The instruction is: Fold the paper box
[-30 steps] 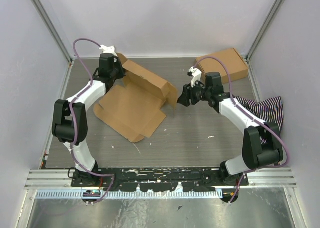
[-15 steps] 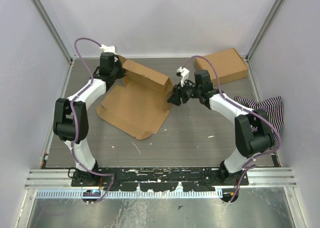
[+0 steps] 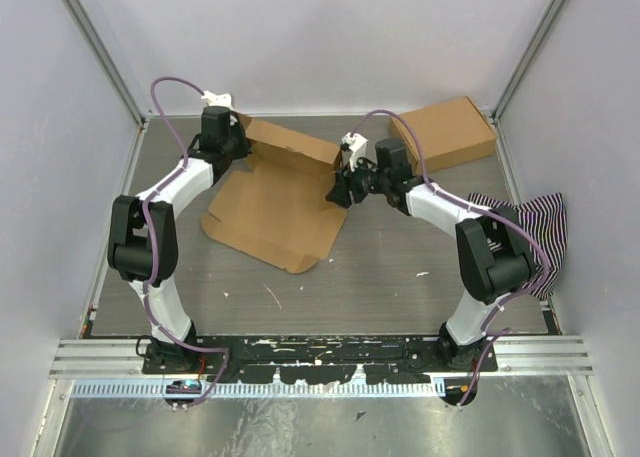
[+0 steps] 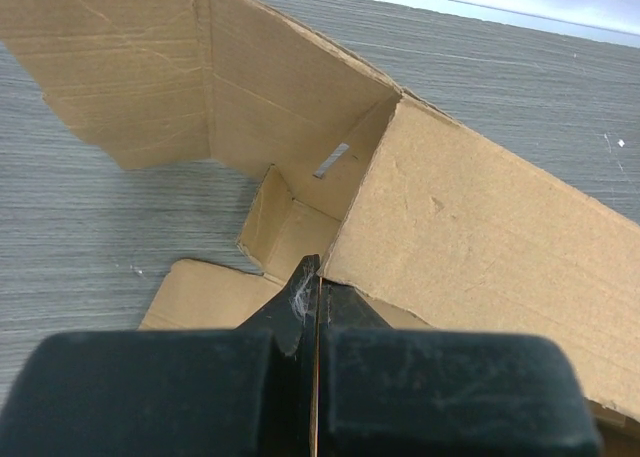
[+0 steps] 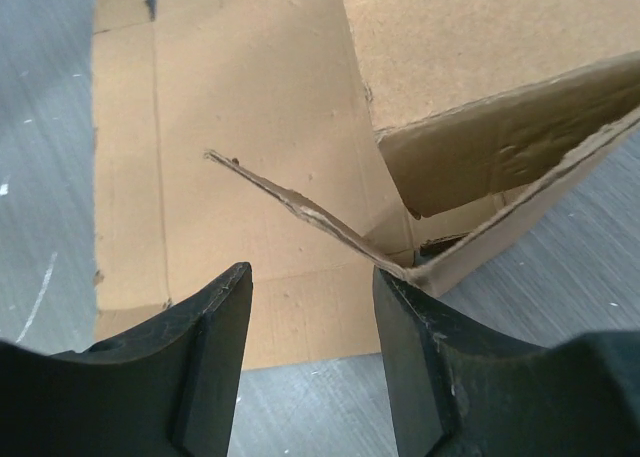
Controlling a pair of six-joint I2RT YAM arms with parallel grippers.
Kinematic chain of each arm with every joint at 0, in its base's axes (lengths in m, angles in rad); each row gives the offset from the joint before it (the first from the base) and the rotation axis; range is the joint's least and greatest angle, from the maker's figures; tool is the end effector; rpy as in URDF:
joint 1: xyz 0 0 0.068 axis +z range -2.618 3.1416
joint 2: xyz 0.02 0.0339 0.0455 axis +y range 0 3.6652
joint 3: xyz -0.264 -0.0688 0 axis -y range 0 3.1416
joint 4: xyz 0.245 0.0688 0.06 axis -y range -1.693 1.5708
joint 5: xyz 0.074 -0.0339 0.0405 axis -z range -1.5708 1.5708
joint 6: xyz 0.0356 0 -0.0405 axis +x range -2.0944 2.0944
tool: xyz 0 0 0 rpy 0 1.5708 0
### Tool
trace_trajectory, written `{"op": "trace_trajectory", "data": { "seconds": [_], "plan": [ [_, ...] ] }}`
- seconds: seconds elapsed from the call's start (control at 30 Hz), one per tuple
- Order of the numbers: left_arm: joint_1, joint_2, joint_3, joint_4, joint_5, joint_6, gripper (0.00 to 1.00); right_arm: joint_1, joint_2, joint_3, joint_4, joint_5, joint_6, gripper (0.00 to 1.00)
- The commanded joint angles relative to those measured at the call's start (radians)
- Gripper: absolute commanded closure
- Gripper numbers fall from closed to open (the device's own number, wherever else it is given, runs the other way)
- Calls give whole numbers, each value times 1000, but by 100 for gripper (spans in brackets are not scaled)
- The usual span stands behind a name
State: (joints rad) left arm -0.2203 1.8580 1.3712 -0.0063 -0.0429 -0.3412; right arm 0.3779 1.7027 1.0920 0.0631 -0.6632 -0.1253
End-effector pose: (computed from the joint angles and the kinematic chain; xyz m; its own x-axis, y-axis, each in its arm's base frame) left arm 0.4257 -0.0938 0.2532 -0.4960 -0.2315 -0.8369 0.0164 0.9611 -0.2756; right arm 0.3423 0.1595 0.2307 -0.3827 -0.2579 -0.8871 -0.8337 0.5103 0.2113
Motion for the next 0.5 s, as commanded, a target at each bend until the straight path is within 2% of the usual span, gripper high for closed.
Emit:
{"op": "trace_trajectory", "data": {
  "seconds": [0.0,0.17,0.3,0.47],
  "plan": [
    [4,25,-41,-93,-9,14,100,17,23,41,130,155,1,44],
    [4,22,-40,-106,-3,16,100,36,46,8,270,289,20,44],
    [4,21,-33,-120,-1,18,100,44,65,-25,402,320,43,48],
    [1,18,-23,-133,-1,19,100,43,102,-12,443,329,64,59]
  ]
}}
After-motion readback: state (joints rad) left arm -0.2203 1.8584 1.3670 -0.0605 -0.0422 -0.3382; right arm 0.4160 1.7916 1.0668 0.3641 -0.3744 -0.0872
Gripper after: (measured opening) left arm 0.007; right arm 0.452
